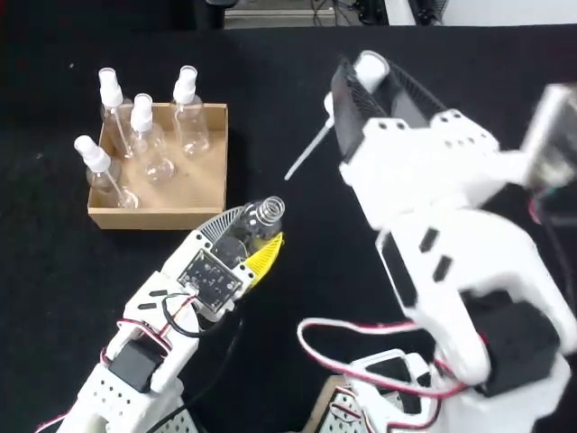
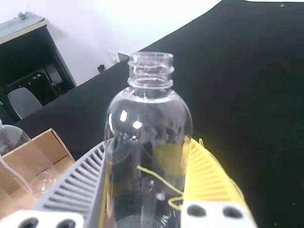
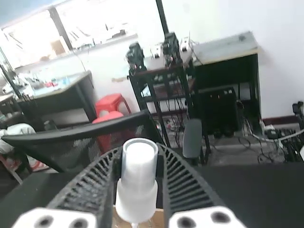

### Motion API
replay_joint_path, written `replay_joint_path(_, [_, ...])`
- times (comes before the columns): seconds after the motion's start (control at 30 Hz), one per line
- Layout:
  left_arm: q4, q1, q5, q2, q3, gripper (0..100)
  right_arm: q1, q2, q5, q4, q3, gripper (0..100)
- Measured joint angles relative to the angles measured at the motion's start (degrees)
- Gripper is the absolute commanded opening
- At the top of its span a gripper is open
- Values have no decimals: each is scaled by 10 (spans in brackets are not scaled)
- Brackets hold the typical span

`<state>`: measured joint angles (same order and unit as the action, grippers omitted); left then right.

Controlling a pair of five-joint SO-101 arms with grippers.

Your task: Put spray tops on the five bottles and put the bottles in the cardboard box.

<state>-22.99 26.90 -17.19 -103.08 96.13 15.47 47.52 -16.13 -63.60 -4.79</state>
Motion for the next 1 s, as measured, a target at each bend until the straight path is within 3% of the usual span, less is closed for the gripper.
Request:
replay_joint_path(0.23, [27,0,7,0,0,30,0,11,0,0,0,11])
replay_joint_path(0.5, [44,-34,143,0,0,30,72,13,0,18,21,11])
replay_joint_path(0.7, [44,-35,147,0,0,30,79,14,0,84,89,11])
replay_joint_path(1.0, [44,-41,147,0,0,30,81,14,0,95,99,11])
